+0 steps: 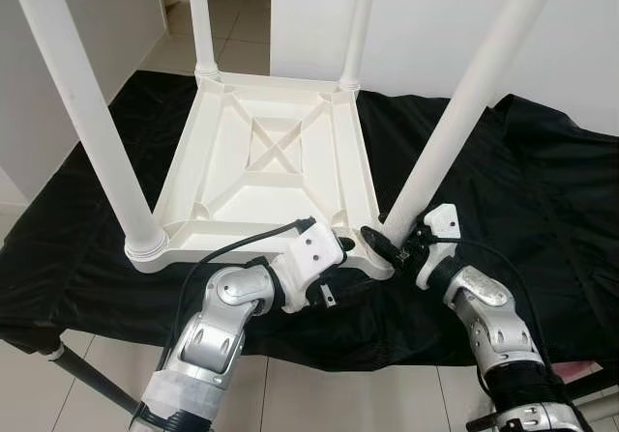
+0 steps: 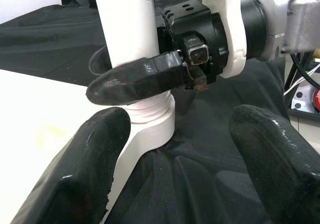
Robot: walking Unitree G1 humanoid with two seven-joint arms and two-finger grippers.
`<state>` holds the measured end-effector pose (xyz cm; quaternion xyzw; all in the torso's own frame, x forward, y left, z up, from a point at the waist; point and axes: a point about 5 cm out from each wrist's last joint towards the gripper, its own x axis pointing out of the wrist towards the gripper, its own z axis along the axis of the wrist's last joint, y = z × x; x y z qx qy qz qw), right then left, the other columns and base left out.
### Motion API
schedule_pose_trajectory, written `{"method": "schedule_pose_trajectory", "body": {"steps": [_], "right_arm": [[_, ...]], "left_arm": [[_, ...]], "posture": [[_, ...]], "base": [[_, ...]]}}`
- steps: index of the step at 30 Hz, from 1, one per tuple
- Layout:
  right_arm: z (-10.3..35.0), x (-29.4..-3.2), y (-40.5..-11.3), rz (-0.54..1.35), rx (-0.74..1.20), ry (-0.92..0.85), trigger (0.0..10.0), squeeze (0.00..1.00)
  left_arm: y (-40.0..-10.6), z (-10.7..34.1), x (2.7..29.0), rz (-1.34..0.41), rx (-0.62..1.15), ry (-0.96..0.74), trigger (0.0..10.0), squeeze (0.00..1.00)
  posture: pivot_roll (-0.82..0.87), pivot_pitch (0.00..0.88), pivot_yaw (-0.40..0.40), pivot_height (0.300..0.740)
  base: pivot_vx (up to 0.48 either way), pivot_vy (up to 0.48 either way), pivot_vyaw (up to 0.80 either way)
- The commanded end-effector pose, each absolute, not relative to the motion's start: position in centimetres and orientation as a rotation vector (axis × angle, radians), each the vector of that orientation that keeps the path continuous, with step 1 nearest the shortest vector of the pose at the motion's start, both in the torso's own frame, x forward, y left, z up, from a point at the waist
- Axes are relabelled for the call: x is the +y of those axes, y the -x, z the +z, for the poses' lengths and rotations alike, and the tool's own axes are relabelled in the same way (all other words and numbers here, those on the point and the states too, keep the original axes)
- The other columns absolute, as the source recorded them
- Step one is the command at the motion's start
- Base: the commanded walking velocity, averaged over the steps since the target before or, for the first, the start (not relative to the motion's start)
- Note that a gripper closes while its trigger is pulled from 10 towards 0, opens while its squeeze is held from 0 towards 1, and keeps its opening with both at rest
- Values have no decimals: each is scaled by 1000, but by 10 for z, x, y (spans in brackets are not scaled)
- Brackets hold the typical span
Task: Building children table
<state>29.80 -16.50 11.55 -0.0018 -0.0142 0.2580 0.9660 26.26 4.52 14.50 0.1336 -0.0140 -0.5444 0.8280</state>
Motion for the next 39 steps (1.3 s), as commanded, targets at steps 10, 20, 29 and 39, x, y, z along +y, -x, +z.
{"method": "schedule_pose_trajectory", "body": {"steps": [10,20,29,39], "right_arm": [[104,-168,-291,153,70,-47,10000,0],[103,-131,-273,-64,48,-133,10000,0],[109,-136,-269,-36,20,-140,10000,1000],[114,-158,-261,89,-94,-171,10000,902]], "left_arm": [[-265,139,44,-1051,-21,-285,10000,0],[-266,138,44,-1051,-19,-281,10000,0],[-269,140,45,-1042,-29,-286,10000,0],[-272,146,44,-1029,-58,-285,10000,0]], "posture": [[-31,0,-55,740],[-45,0,-62,740],[-50,0,-62,740],[-48,0,-48,740]], "base": [[0,0,0],[0,0,0],[0,0,0],[0,0,0]]}}
